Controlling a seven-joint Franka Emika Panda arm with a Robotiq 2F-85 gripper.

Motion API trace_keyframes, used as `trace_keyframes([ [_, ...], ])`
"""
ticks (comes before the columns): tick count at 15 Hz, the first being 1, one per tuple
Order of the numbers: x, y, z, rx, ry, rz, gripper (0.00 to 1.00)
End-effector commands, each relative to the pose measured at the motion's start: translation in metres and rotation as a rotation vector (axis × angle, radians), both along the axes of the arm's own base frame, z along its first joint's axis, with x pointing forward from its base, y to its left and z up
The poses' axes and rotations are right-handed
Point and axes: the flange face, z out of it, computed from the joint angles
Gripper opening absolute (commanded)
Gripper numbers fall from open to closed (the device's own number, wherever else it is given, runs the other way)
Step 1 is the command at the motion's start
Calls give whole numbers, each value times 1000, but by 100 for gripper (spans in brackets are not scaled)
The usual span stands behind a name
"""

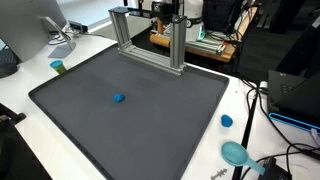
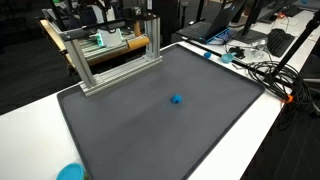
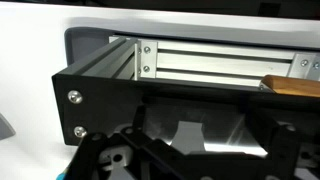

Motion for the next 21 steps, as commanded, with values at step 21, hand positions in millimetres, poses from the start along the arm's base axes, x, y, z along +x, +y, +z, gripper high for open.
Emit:
trace_keyframes([
  [21, -11, 77, 78, 45, -271, -206, 100],
])
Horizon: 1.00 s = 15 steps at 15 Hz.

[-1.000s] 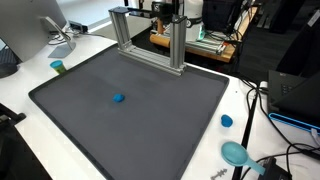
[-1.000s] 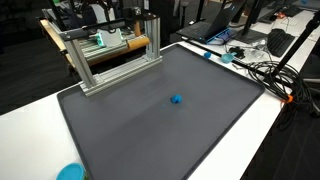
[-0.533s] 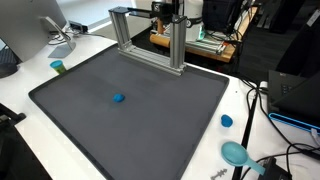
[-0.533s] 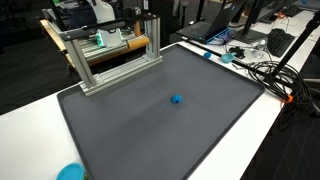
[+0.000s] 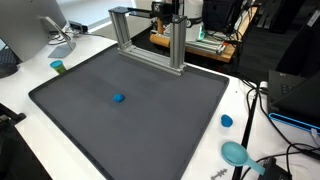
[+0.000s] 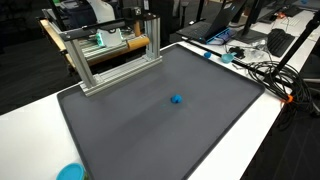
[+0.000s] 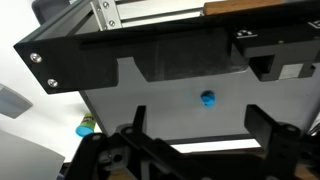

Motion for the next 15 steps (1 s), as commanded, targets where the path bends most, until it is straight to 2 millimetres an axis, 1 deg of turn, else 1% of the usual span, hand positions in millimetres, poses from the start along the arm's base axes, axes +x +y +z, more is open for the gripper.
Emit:
trace_keyframes([
  [1, 4, 6, -2, 13, 5, 6, 100],
  [5, 15, 45, -18, 7, 70, 13, 100],
  [8, 26, 67, -20, 39, 82, 26, 100],
  [9, 26, 70, -18, 68, 70, 34, 100],
  [10, 21, 64, -22, 15, 77, 37, 100],
  [12, 23, 70, -22, 34, 77, 44, 100],
  [15, 23, 69, -22, 38, 76, 42, 100],
])
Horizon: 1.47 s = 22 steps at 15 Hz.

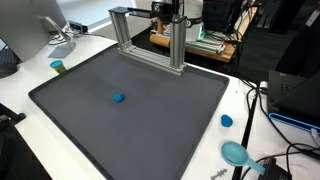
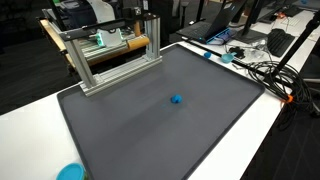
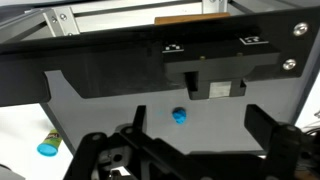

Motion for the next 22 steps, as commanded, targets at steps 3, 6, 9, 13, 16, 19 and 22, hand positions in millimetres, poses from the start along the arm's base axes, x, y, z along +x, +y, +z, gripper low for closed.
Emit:
trace_keyframes([
  [3, 2, 7, -1, 23, 13, -15, 100],
  [6, 5, 12, -3, 25, 20, 4, 100],
  [9, 9, 13, -11, 0, 76, -8, 100],
  [13, 14, 12, -14, 47, 101, -7, 100],
  [16, 11, 10, -18, 13, 92, 3, 100],
  [19, 12, 10, -18, 15, 91, 2, 100],
  [22, 13, 15, -23, 23, 94, -4, 100],
])
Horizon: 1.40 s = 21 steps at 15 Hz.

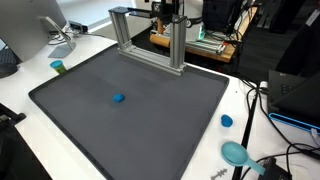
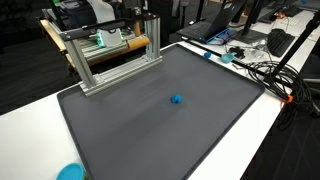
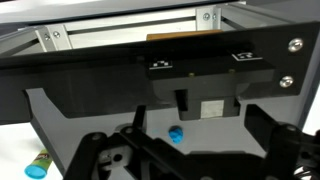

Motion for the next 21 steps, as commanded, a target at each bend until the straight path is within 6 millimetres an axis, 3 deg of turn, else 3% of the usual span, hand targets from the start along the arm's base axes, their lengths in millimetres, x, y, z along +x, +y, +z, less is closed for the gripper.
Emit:
trace_keyframes([
  [1, 2, 7, -7, 5, 6, -2, 100],
  [9, 2, 20, -26, 6, 1, 43, 100],
  [17, 10, 30, -21, -20, -35, 8, 96],
  [21, 9, 38, -13, -32, -75, -78, 100],
])
